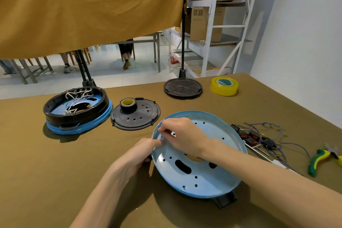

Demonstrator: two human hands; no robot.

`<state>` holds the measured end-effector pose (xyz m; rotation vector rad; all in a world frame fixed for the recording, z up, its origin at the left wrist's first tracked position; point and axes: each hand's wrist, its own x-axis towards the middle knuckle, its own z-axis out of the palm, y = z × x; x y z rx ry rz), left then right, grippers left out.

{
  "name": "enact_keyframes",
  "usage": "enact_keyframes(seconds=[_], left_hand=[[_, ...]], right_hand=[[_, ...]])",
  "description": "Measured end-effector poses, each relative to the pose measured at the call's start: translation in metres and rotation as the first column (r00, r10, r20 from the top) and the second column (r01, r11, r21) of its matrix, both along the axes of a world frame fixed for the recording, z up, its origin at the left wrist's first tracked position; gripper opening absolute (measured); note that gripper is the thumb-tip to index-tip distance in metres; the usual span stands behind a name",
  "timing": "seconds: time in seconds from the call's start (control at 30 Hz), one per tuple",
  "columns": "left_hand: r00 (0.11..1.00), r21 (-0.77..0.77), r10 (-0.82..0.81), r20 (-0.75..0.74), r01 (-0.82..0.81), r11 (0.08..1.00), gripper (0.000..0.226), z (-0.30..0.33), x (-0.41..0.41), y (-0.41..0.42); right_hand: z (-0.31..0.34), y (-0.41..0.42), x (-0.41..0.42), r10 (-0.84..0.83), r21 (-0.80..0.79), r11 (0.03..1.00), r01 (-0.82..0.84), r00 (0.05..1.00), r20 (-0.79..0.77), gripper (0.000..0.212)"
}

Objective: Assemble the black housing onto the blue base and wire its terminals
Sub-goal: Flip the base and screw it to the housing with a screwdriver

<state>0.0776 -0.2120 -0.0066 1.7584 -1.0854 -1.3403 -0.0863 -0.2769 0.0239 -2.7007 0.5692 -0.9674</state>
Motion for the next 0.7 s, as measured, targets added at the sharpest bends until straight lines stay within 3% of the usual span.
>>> enact_keyframes(seconds=[0.23, 0.37, 0.53, 0.7], left_hand=[[0.999, 0.005, -0.046, 0.023, 0.046, 0.999, 0.053, 0.007, 0.003, 0.003], [0.999, 0.012, -0.036, 0.003, 0.036, 0.999, 0.037, 0.009, 0.004, 0.003], [0.994, 0.008, 0.045, -0.099, -0.045, 0.999, 0.031, 0.012, 0.005, 0.006], [0.992, -0.059, 0.108, 0.07, -0.104, 0.993, 0.025, 0.009, 0.001, 0.009]], right_hand=[[0.002, -0.004, -0.002, -0.139, 0.309, 0.947, 0.092, 0.982, 0.131, 0.005], [0.004, -0.003, -0.002, -0.058, 0.223, 0.974, 0.044, 0.996, 0.06, 0.007], [0.001, -0.006, 0.001, -0.068, 0.259, 0.964, 0.054, 0.997, 0.046, 0.01], [0.003, -0.011, -0.002, -0.065, 0.205, 0.977, 0.064, 0.998, -0.001, 0.007]])
